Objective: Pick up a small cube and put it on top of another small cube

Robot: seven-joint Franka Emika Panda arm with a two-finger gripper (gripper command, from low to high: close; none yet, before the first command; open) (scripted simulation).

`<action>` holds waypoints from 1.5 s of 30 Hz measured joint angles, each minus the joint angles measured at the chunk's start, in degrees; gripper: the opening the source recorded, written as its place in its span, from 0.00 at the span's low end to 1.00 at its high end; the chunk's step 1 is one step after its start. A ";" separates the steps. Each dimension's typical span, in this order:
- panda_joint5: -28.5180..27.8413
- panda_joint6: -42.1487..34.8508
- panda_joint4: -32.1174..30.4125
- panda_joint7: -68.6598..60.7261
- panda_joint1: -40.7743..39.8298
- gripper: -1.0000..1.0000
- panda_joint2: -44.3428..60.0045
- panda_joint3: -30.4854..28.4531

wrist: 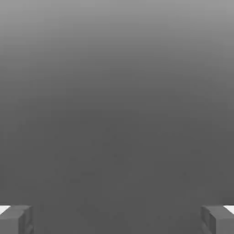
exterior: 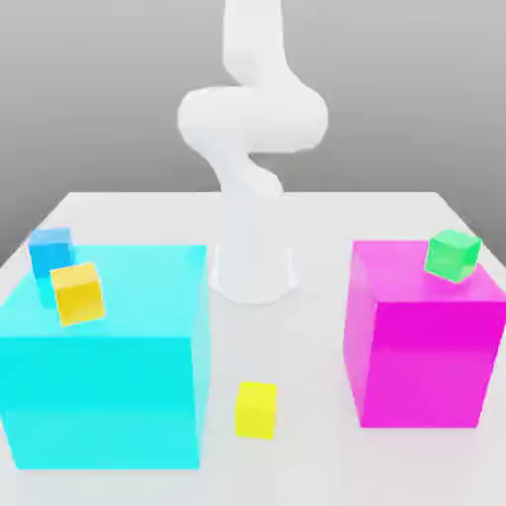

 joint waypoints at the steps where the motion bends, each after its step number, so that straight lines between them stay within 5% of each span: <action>1: -0.43 1.05 -1.01 -2.39 0.73 0.50 1.53 -0.60; 23: -2.86 22.08 -21.46 -55.58 13.91 0.50 32.51 -14.25; 30: 2.02 29.06 -27.53 -75.62 15.49 0.50 42.95 -14.70; 36: 12.65 38.53 -25.95 -85.08 9.11 0.50 55.12 -5.75; 37: 13.57 40.23 -25.57 -85.81 7.37 0.00 57.16 -3.81; 45: 13.05 39.51 -25.74 -85.42 7.62 0.00 56.38 -4.18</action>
